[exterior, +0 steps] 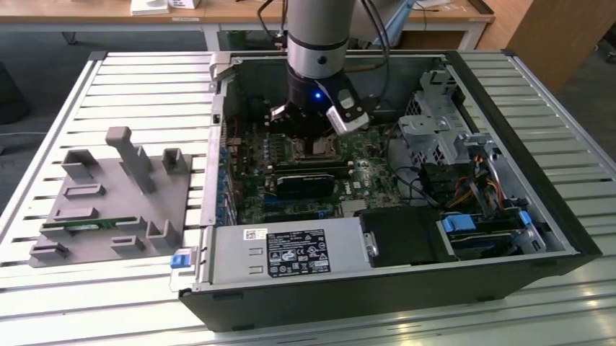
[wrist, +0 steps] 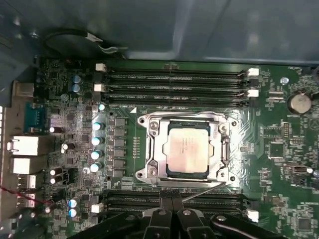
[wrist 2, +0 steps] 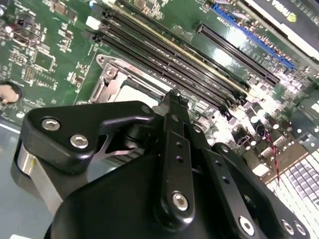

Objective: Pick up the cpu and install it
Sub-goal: 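Install the second cpu locking lever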

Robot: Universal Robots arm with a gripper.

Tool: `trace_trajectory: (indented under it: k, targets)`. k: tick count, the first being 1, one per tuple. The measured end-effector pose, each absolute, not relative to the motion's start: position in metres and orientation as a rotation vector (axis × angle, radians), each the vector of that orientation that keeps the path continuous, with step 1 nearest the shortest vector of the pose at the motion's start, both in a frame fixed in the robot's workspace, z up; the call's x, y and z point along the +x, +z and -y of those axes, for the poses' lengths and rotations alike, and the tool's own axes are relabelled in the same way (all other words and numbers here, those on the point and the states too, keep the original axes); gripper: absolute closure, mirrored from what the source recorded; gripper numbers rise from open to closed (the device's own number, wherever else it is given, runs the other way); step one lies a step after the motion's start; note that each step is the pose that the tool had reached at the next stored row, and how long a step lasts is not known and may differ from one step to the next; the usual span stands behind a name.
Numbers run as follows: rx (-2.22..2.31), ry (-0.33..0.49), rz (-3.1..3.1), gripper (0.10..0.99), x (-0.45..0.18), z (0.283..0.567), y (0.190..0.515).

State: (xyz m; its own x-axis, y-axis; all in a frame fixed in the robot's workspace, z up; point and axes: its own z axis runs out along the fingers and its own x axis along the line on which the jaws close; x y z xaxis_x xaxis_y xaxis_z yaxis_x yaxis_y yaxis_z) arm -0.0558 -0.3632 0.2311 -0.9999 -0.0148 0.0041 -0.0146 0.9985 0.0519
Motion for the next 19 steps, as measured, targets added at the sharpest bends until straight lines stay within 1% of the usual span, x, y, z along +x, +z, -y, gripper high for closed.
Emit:
trace_trajectory:
  k: [7, 10, 19]
  targets:
    - [0.023, -0.081, 3.135, 0.98, -0.057, 0.364, 0.221]
    - [0.023, -0.083, 3.135, 0.98, -0.059, 0.369, 0.219]
    - [0.023, -0.115, 3.134, 0.98, -0.072, 0.373, 0.215]
